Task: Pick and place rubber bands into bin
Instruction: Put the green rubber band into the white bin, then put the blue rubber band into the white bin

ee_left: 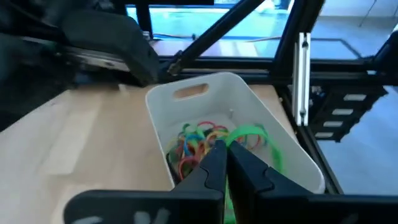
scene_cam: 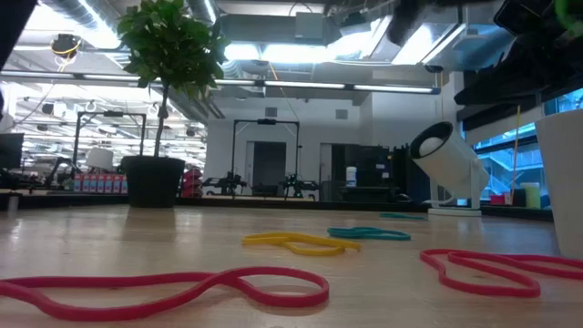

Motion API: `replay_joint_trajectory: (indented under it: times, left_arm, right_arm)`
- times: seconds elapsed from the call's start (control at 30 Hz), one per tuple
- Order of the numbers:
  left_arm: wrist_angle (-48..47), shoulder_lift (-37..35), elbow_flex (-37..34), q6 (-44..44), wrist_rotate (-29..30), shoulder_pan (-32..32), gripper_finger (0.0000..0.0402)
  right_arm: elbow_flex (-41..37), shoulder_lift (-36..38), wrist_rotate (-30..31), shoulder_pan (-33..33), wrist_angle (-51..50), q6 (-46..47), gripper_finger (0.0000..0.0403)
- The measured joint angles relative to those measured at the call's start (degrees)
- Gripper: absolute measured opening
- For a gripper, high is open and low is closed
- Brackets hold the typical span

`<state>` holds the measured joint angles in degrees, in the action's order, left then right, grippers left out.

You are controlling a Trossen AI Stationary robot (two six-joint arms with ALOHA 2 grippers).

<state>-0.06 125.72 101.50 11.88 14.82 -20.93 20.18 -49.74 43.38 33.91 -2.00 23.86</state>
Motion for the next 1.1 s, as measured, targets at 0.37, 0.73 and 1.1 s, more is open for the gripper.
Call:
replay_joint_trajectory:
  times: [0.37, 0.73, 1.1]
  left_arm:
    - [-2.2, 12.7, 13.0, -0.7, -8.8, 2.3, 0.0020]
    - [-12.4, 12.1, 13.2, -0.6, -7.1, 3.0, 0.0142]
    - [-39.2, 1.7, 13.3, -4.4, -5.1, 4.5, 0.0144]
  right_arm:
    - [0.0, 0.0, 0.1, 0.0, -0.3, -0.3, 0.0005]
    - [0.0, 0.0, 0.1, 0.0, -0.7, -0.2, 0.0005]
    - [0.0, 0.0, 0.1, 0.0, -0.6, 1.6, 0.0005]
